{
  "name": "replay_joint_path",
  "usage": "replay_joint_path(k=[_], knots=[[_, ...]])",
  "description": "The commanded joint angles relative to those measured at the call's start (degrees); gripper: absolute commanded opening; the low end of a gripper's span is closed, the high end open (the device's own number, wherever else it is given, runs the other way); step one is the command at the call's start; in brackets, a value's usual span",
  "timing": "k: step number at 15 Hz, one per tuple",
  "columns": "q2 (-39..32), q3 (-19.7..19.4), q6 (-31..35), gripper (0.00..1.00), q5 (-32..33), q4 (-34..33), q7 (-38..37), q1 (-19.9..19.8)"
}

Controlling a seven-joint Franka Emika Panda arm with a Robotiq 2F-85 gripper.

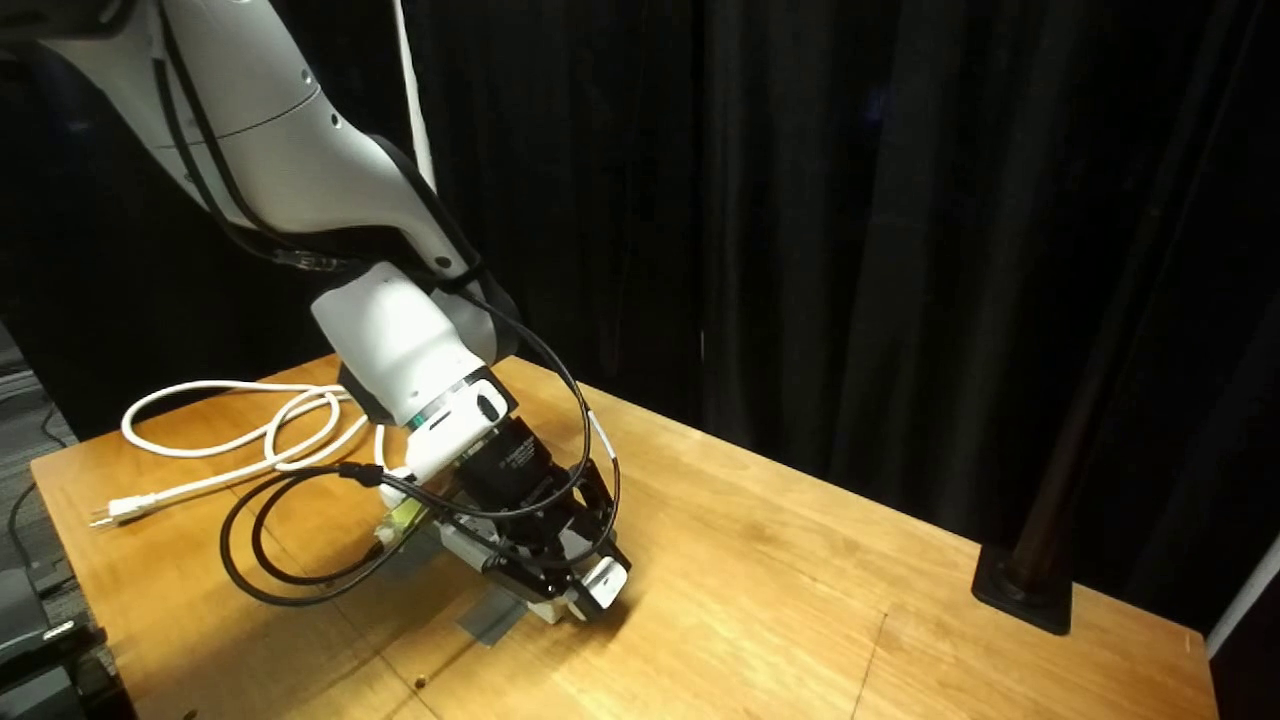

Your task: Plug the USB head into the extension cable

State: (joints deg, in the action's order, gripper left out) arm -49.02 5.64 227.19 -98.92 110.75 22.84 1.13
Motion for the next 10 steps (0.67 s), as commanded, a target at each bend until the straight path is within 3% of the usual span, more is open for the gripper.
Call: replay_joint_path(k=[1,10], knots=[[1.04,1.64,1.87,0.23,-2.79,0.27,2.11,0.46],[0.54,2.34,2.23,0.23,-3.36,0.55,2.33,1.29]])
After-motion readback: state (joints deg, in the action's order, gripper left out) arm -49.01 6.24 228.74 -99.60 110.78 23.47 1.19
